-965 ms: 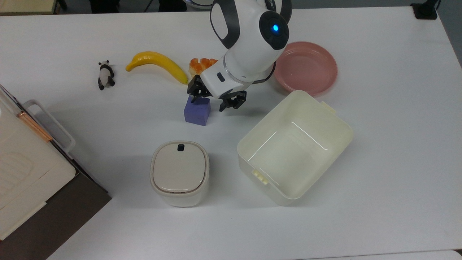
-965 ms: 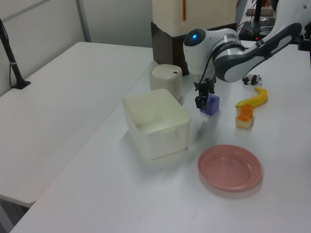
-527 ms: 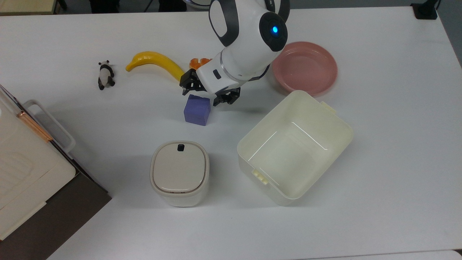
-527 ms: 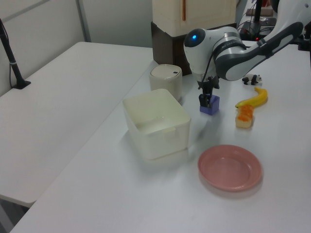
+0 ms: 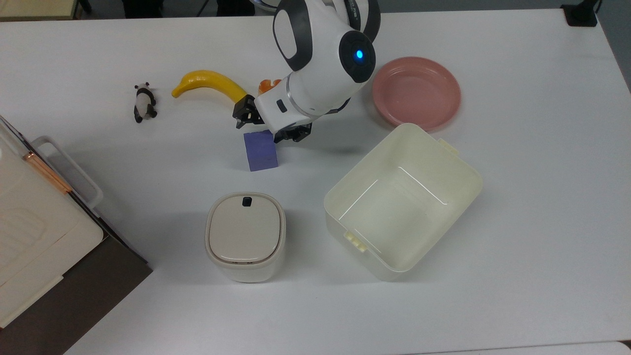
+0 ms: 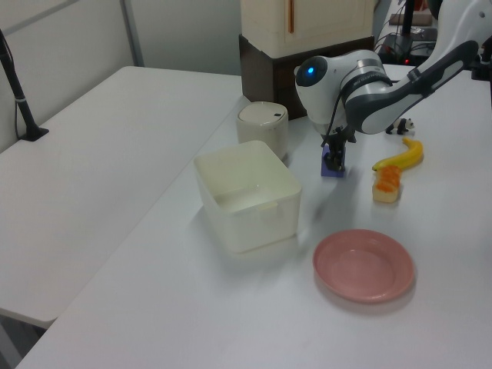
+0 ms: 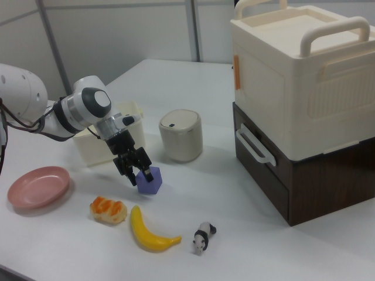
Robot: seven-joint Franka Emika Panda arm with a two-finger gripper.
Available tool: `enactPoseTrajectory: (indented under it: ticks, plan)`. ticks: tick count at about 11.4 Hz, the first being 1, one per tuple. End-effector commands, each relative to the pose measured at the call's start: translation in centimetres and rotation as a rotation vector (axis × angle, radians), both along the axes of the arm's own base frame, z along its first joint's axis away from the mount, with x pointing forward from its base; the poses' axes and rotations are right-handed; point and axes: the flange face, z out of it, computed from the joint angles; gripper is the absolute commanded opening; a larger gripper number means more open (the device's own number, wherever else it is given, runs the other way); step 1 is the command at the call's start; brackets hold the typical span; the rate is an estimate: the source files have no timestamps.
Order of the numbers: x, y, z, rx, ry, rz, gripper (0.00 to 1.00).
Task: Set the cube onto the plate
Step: 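Lift the purple cube off the table in the gripper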
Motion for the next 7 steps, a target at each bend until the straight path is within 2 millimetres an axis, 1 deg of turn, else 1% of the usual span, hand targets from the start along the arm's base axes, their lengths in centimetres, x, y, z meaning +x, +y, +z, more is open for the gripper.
enactPoseTrajectory:
  ticks: [1, 2, 4, 7]
  plan:
    - [-0.10, -0.54, 0.05, -0.018, -0.012, -0.001, 0.18]
    - [-0.03, -0.51, 0.16, -0.014, -0.018, -0.009, 0.00]
    - [0.28, -0.46, 0.32, 0.001, -0.041, -0.008, 0.00]
    - [0.51, -1.16, 0.52, 0.006, -0.048, -0.019, 0.00]
